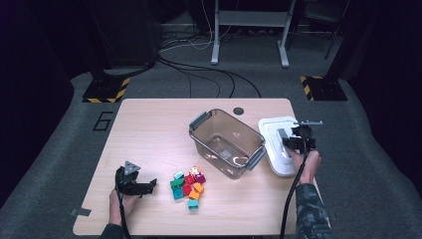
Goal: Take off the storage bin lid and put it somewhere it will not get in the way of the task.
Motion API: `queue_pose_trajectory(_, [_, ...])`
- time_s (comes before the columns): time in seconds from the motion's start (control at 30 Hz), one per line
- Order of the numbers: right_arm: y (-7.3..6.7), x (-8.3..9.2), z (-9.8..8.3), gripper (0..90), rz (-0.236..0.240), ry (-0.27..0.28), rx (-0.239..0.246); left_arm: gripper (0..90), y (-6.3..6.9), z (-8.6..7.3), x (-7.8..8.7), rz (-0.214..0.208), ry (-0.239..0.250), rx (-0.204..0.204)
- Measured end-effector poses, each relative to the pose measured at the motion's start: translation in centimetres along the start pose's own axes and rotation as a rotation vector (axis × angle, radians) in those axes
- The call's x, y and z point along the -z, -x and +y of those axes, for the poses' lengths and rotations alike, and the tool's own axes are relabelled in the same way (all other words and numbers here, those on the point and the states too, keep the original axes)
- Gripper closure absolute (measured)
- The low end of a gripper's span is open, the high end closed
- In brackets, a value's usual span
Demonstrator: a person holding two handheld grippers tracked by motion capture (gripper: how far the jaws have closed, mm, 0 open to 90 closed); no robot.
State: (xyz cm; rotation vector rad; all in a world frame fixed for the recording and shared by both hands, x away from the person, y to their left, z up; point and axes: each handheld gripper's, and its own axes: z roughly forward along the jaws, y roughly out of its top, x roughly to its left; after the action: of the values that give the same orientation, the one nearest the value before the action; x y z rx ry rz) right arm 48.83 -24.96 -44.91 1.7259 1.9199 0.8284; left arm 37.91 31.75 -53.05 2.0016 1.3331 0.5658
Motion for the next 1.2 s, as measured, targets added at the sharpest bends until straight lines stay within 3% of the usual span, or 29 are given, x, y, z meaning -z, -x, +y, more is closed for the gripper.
queue_pose_trajectory(0.23, [0.3, -1.0, -0.5, 66.5, -0.003, -0.018, -0.033, 2.8, 0.0, 0.0, 0.0, 0.0, 0.0, 0.0])
queue_pose_trajectory(0.67, [0.1, -3.3, -1.4, 66.5, -0.031, -0.057, -0.042, 2.8, 0.0, 0.0, 0.0, 0.0, 0.0, 0.0])
queue_pose_trajectory(1.2, [0.2, -4.2, -1.9, 66.4, -0.037, -0.064, -0.05, 2.8, 0.0, 0.0, 0.0, 0.0, 0.0, 0.0])
